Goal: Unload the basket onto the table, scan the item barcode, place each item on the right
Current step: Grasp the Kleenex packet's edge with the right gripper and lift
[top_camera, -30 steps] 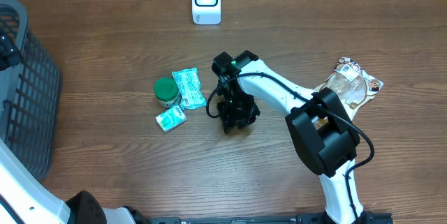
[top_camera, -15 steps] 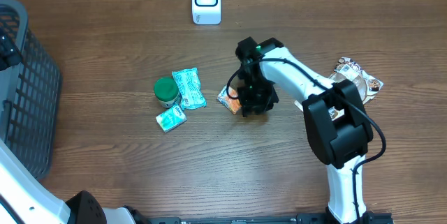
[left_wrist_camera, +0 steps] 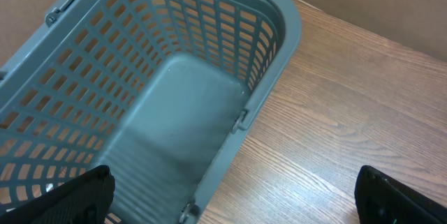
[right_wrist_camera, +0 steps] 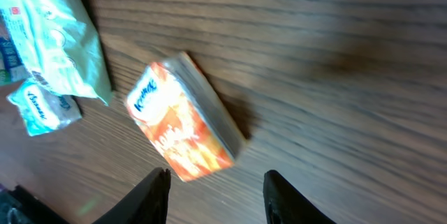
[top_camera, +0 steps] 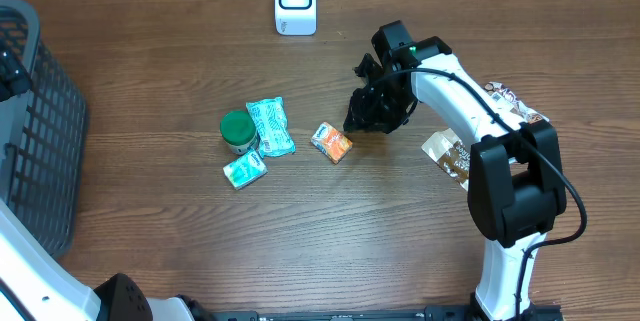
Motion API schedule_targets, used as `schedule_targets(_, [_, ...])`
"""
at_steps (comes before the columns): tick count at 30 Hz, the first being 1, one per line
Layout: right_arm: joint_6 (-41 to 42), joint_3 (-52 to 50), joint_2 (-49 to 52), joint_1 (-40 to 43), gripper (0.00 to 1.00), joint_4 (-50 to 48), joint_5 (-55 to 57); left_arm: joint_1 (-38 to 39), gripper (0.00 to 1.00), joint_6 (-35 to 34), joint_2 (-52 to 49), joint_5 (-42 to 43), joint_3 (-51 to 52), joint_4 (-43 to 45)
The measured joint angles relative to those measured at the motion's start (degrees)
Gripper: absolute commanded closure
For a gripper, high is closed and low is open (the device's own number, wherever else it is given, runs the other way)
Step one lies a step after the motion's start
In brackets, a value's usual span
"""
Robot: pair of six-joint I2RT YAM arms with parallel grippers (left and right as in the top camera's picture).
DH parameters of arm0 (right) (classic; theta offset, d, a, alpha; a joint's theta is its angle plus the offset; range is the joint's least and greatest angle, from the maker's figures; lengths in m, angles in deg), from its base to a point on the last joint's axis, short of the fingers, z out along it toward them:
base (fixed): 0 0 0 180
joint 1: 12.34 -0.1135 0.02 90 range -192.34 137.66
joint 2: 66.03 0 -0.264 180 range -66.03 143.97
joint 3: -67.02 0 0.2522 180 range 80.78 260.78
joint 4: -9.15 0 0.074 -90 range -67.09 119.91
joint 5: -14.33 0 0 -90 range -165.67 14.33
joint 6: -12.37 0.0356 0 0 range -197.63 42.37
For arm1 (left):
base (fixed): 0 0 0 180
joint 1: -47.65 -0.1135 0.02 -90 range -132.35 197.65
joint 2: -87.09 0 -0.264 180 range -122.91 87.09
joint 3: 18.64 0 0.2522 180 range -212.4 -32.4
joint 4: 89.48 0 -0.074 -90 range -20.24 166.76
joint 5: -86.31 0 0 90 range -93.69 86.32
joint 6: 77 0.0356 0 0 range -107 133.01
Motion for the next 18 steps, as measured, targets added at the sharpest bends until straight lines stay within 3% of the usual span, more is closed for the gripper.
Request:
schedule_targets(15, [0.07,-12.74,0.02,-0.57,0.60,-14.36,-3.87,0.00,0.01,0.00,0.00,0.00,0.00,-0.02])
schedule_targets(18, [0.00,-14.43,-0.07,-0.52,0.69,-17.22,-6.34,0.00,0.00,0.00,0.00,0.00,0.00,0.00])
